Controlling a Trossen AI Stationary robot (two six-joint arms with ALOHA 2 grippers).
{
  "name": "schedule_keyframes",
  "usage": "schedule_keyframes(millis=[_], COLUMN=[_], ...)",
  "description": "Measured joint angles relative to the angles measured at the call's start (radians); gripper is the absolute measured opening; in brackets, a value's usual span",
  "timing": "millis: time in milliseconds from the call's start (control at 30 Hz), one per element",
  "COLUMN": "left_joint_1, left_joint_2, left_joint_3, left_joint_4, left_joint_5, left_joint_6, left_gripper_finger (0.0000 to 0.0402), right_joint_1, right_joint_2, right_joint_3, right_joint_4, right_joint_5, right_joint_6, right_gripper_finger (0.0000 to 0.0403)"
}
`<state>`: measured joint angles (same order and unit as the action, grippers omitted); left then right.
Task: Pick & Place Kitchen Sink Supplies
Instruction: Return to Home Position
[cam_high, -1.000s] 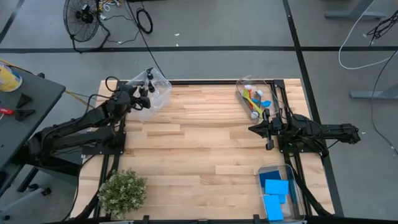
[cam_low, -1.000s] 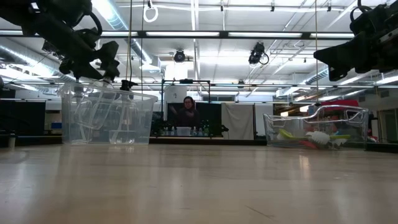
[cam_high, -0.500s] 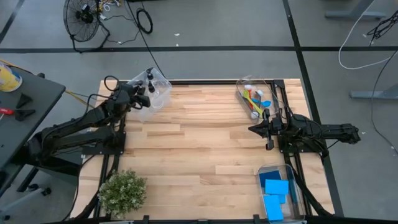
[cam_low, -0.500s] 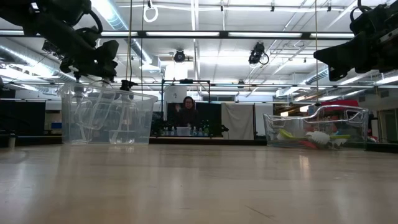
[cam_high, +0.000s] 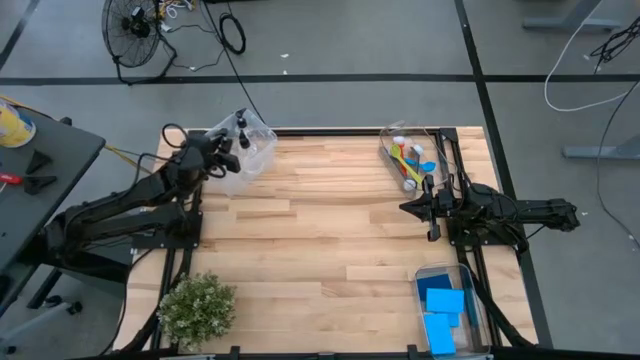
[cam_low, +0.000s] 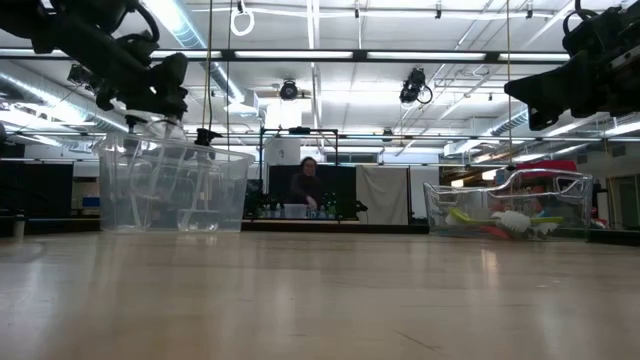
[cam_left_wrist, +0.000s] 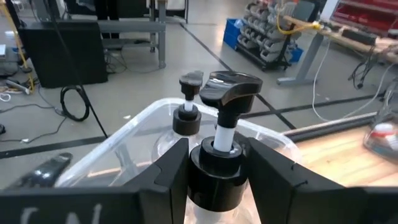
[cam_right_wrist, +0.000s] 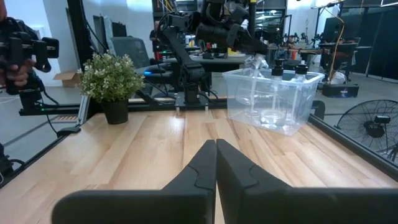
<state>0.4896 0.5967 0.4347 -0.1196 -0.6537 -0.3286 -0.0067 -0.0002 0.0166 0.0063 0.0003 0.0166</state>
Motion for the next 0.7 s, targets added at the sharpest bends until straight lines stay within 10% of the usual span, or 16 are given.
schedule_keyframes(millis=[700], left_joint_1=[-0.25], left_joint_2=[-0.126], left_joint_3=[-0.087], left_joint_4=[0.071], left_joint_5=[-0.223], left_joint_6=[0.028], left_gripper_finger=[0.014], right_joint_1=[0.0], right_joint_2=[0.0], right_joint_3=[0.0], right_joint_4=[0.0], right_joint_5=[0.0], right_joint_6=[0.0], right_gripper_finger=[0.0011])
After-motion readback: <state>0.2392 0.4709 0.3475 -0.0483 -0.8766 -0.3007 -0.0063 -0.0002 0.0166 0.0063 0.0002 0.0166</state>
